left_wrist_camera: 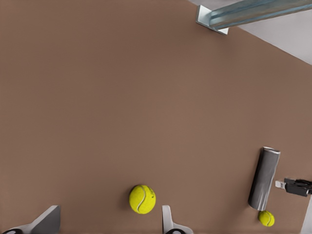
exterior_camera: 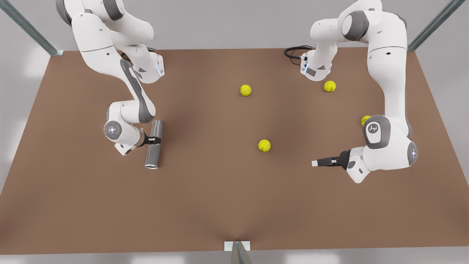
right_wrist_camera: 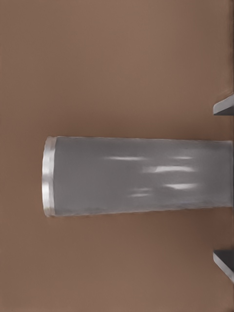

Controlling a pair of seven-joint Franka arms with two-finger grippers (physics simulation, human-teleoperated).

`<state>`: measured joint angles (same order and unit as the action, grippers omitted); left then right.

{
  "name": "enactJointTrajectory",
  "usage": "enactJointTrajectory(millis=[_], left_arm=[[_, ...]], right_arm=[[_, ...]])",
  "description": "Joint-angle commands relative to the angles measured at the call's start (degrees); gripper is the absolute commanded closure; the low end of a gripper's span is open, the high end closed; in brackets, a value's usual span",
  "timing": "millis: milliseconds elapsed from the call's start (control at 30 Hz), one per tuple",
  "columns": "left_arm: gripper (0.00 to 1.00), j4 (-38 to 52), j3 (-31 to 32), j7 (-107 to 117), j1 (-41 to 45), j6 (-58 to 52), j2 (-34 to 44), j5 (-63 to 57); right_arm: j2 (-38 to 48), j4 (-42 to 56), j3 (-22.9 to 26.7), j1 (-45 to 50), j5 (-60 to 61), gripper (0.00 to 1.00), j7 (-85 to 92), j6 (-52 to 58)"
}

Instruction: Put the tennis tube upright

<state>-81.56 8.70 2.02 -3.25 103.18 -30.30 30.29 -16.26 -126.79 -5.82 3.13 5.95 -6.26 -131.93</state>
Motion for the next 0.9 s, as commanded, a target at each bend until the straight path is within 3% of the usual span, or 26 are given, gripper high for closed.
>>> enactJointTrajectory(millis=[0, 333, 767, 867], left_arm=[[0.01, 0.0, 0.0, 0.0, 0.0, 0.0, 0.0, -0.1], [0.01, 0.0, -0.2, 0.1, -0.1, 0.0, -0.1, -0.2], [0.01, 0.1, -0.3, 0.0, 0.0, -0.2, -0.8, -0.2], [0.01, 0.1, -0.3, 0.0, 0.0, 0.0, -0.9, -0.2]], right_arm=[[0.0, -0.3, -0.1, -0.1, -0.1, 0.00, -0.2, -0.4], [-2.6, -6.8, -1.0, 0.3, -0.1, 0.00, -2.8, -13.6], [-4.2, -8.9, -1.1, 0.1, -0.1, 0.00, -3.5, -18.3], [-4.1, -8.9, -1.3, 0.1, -0.1, 0.09, -3.5, -18.2]])
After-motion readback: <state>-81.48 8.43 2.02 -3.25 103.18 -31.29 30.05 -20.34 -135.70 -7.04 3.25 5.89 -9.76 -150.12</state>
